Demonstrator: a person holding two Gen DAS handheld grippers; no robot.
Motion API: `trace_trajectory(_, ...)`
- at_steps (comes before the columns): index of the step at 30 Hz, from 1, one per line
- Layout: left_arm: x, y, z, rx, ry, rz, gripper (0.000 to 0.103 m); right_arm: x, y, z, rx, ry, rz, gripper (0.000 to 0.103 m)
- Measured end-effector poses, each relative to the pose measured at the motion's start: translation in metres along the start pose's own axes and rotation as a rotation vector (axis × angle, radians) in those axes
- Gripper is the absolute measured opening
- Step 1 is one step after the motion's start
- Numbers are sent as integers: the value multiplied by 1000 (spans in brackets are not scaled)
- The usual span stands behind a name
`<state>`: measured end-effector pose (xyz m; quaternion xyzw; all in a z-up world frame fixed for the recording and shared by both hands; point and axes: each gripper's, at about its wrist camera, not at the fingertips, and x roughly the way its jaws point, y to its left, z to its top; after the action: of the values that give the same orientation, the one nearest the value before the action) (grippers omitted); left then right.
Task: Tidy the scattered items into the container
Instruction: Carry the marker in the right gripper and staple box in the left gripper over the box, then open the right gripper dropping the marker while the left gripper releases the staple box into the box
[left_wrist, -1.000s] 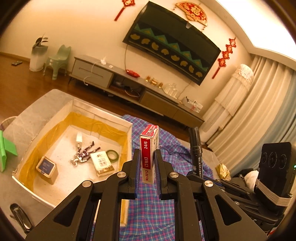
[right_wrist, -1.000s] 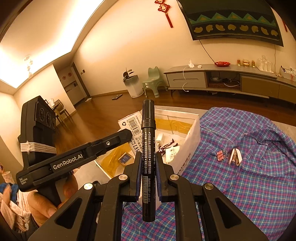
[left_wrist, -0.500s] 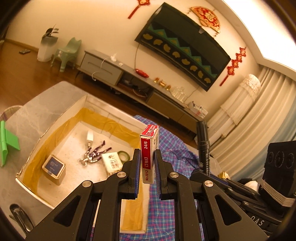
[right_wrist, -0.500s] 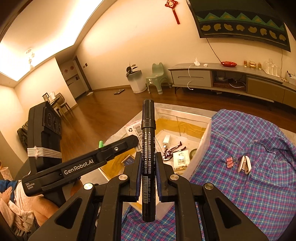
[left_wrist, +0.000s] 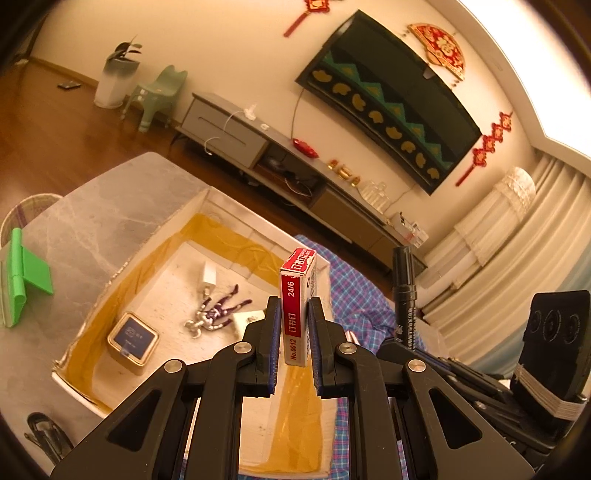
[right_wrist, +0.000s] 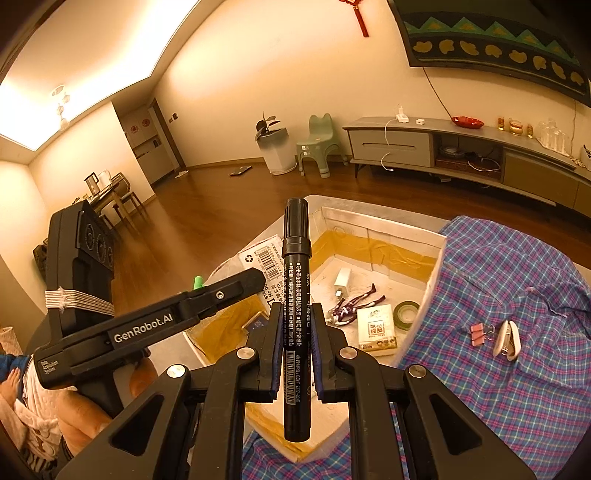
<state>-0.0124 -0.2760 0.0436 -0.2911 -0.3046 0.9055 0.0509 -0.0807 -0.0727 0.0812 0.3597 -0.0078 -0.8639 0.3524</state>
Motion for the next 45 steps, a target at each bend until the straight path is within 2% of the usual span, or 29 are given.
trace_trajectory(11, 11, 17, 7, -48, 3, 42, 14, 25, 2, 8, -24, 34, -1, 14)
trace_trajectory(30, 30, 32, 13, -70, 11, 149, 14, 66, -21, 23, 6, 113, -13, 14)
trace_trajectory(45, 53, 39, 22, -103, 29, 203, 14, 103, -34, 20, -29, 213, -27, 14)
